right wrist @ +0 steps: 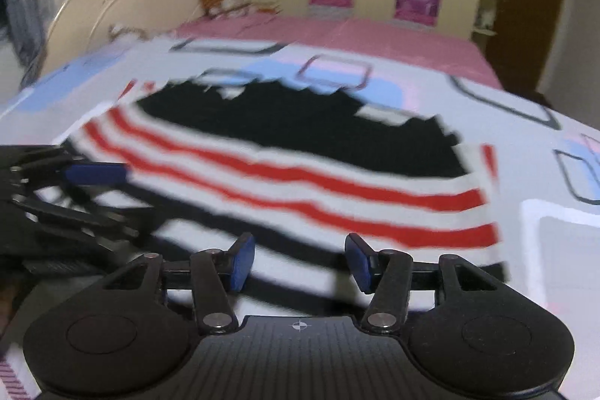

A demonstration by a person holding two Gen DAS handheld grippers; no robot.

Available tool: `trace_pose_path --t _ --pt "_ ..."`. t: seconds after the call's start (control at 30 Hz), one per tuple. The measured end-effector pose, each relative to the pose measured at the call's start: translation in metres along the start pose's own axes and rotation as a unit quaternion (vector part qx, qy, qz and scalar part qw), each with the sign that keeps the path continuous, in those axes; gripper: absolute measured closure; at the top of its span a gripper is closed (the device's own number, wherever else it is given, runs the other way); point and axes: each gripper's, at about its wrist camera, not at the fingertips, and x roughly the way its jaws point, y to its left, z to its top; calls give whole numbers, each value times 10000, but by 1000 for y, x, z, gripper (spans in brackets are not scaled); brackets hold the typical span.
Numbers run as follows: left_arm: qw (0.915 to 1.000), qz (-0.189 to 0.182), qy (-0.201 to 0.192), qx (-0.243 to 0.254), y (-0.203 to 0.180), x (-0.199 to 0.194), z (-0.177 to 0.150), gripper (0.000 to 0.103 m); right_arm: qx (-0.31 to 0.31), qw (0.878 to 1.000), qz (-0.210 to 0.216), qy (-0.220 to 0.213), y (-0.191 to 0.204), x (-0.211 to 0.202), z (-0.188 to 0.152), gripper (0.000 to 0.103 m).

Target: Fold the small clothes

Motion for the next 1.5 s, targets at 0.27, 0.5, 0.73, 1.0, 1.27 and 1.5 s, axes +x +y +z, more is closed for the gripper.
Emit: trace_pose_path --t 0.27,0.5,0.73,1.0,1.27,1.5 --pt "9997 166 157 -12 -4 2 -8 44 -9 9994 -192 279 8 19 -11 49" --pt "9997 226 118 8 -9 -6 -9 43 17 9997 -155 179 8 -7 -16 49" --pt "9992 402 84 -28 8 -15 -12 43 19 9991 -327 273 -5 -12 -22 49" --pt "9932 1082 -86 -430 67 -44 -29 45 472 9950 -825 292 -77 -39 -45 67" --pt "9924 1083 76 -577 83 -50 -36 50 356 9936 -951 498 -88 -49 -58 86" --pt "9932 1020 126 -543 87 -48 -46 50 368 9939 -968 382 -95 -53 -69 87"
